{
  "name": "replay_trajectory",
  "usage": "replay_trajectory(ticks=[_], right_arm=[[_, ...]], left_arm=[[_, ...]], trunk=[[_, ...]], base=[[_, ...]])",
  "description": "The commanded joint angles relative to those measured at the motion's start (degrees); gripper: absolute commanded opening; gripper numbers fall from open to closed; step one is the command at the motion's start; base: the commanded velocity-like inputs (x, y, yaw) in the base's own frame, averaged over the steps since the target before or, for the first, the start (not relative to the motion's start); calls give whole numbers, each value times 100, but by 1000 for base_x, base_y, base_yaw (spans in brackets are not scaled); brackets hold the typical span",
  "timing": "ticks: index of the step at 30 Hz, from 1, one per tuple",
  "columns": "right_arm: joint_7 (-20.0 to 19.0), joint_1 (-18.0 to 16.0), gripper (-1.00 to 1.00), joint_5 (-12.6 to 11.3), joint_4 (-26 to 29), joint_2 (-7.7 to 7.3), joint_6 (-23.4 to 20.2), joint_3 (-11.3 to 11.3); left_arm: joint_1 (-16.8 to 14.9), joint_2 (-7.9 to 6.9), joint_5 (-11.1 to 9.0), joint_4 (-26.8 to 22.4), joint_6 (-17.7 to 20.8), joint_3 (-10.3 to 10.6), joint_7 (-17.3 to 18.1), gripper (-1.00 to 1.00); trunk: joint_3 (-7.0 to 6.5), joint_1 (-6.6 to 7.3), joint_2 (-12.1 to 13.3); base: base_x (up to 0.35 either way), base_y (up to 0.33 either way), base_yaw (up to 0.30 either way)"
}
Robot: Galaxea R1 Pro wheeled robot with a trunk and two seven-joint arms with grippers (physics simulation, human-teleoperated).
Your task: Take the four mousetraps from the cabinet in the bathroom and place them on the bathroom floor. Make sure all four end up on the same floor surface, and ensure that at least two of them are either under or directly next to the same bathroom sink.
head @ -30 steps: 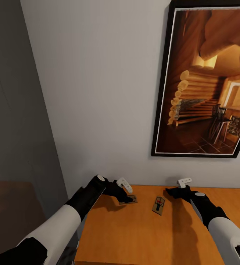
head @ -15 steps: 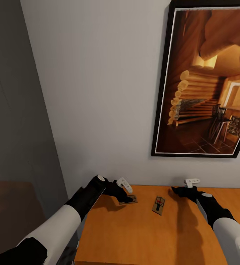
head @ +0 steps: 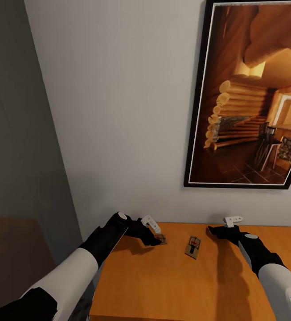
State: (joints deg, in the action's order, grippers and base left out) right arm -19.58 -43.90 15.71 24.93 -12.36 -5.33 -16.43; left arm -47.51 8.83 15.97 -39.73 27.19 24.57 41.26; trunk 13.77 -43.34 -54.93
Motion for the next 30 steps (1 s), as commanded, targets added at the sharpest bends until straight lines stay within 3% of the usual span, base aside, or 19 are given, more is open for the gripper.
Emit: replay_trajectory(ticks=[1, 30], right_arm=[[-50, -4, 100, 46, 12, 5, -29, -48], [-62, -4, 100, 29, 4, 12, 11, -35]], left_arm=[[-4, 2, 42, -9, 23, -5, 32, 100], [-4, 20, 36, -8, 23, -1, 32, 100]], trunk=[[27, -23, -48], [63, -67, -128]], base=[[0, 0, 0], [0, 0, 0]])
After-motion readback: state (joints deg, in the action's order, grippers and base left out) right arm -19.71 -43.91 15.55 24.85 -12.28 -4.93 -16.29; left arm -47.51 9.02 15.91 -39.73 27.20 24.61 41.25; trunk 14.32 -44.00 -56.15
